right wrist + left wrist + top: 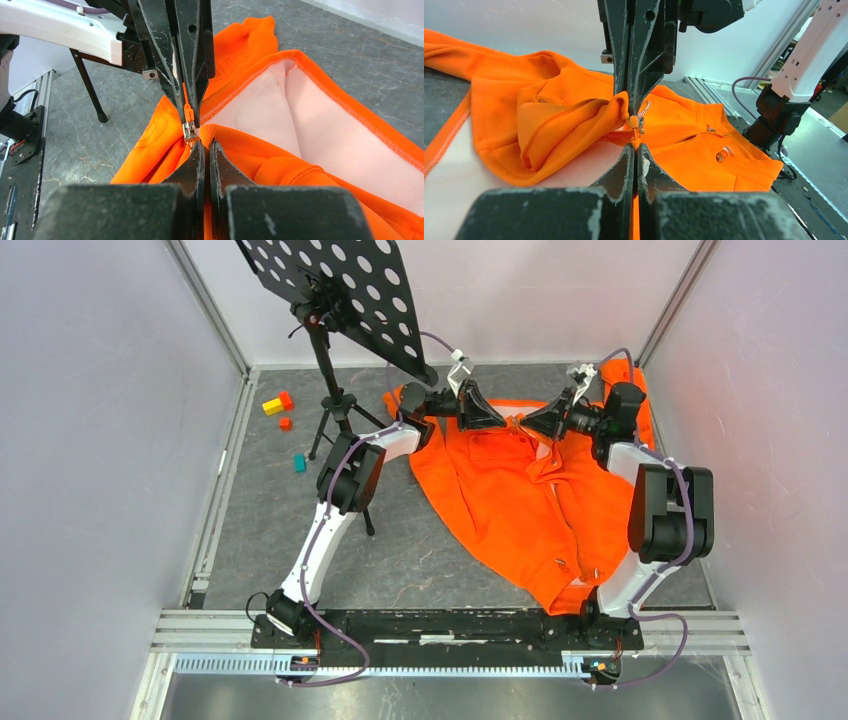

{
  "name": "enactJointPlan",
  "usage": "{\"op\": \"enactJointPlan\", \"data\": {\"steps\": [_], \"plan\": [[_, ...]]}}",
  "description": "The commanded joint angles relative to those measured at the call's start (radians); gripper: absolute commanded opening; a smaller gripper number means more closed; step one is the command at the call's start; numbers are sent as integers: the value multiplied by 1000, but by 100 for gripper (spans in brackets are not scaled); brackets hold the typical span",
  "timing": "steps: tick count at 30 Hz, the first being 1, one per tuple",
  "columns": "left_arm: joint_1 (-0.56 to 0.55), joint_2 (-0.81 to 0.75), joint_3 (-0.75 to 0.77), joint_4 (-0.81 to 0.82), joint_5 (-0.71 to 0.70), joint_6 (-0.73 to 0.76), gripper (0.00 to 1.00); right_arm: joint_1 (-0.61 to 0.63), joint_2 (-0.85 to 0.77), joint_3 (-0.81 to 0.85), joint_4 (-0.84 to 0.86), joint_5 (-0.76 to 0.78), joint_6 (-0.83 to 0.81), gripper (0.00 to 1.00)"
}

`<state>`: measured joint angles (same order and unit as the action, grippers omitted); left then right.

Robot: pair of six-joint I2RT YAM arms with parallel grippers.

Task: Zip up the jacket

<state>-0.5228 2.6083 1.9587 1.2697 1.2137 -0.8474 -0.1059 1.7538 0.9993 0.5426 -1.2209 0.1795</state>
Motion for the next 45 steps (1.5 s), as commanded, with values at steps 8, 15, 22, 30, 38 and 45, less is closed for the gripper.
{"op": "enactJointPlan", "data": {"steps": [8,15,22,30,38,45], "plan": [[7,2,39,-30,-16,65,2,-5,-63,-18,97,-5,45,0],[7,5,44,-16,-13,50,2,-1,-48,-15,115,-9,58,0],[7,11,50,17,-13,17,2,6,-33,-7,106,-6,51,0],[7,12,52,19,-11,8,2,11,-28,-1,106,-4,51,0],[3,13,53,26,-6,-5,2,14,-23,-2,138,-6,79,0],[-8,18,57,17,-3,-4,2,15,-22,-27,275,-19,181,0]]}}
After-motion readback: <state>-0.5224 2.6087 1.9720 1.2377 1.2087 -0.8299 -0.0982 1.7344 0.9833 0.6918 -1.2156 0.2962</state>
